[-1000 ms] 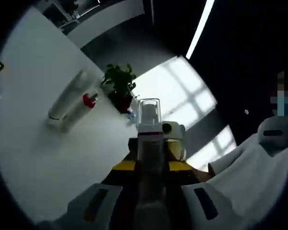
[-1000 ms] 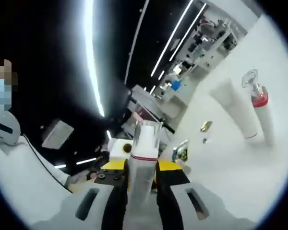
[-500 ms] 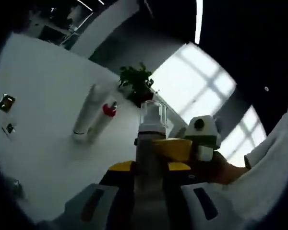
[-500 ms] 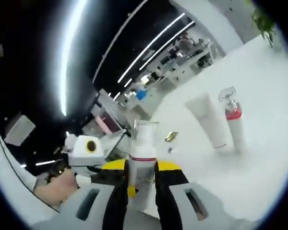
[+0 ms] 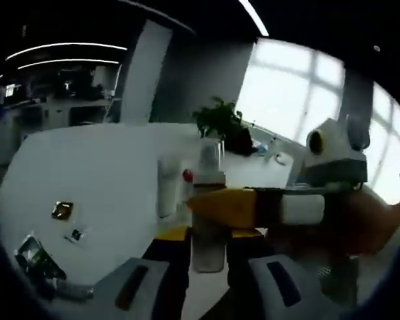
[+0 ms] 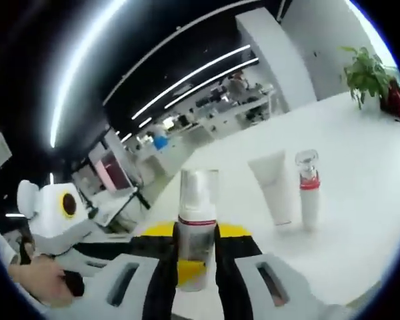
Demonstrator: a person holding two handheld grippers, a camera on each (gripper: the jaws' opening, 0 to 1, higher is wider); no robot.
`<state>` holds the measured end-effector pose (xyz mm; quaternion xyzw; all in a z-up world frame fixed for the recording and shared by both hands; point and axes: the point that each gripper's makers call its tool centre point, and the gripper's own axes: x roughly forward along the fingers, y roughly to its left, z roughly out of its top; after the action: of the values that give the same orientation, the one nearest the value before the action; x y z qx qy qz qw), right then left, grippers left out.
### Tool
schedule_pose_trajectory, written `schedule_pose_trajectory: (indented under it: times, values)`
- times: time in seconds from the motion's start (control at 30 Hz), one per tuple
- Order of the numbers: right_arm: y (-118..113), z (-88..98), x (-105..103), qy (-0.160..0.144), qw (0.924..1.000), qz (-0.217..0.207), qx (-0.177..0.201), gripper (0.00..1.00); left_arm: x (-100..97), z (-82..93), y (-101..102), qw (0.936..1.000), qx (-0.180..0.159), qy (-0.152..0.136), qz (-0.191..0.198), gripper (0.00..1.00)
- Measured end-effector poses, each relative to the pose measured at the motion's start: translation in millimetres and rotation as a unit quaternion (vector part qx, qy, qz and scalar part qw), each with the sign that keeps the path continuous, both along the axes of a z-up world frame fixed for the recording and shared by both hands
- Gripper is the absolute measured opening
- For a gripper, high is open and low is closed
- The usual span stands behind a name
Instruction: Arrange the skincare products in the storage area until every visible bottle or jar stands upright without overlapping.
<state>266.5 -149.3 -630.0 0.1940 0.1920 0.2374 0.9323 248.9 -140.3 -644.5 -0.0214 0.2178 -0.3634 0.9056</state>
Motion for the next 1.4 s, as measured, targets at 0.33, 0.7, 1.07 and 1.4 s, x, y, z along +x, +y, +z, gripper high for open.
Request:
schedule_pose_trajectory:
  times: [0.33,0.7,1.07,1.4]
  values:
    - [4.7,0.0,-1.5,-0.008,0.9998,0.007,-0.018,0.2,2.2,-5.1,3.2,0.9995,0.027,-0.001,0.013,0.21]
    - [5.9,5.4,-3.5,-0.013,0.9975,0.068,0.01,0.19,-2.2,-0.8,-0.3,0.999,-0.017,0.035,-0.025,0.21]
    - [14.6,16.0,-27.4,-0.029,0.9661,0.247,0.071,0.23,-23.0,10.0,-3.9,0.9908,-0.032,0.036,-0.127,0.21]
    - [15.7,51.9,-51.6,-0.084,0.9275,0.348,0.107,0.23,-42.3,40.9,-11.0,0.9696,-0.129,0.066,-0.197,0.21]
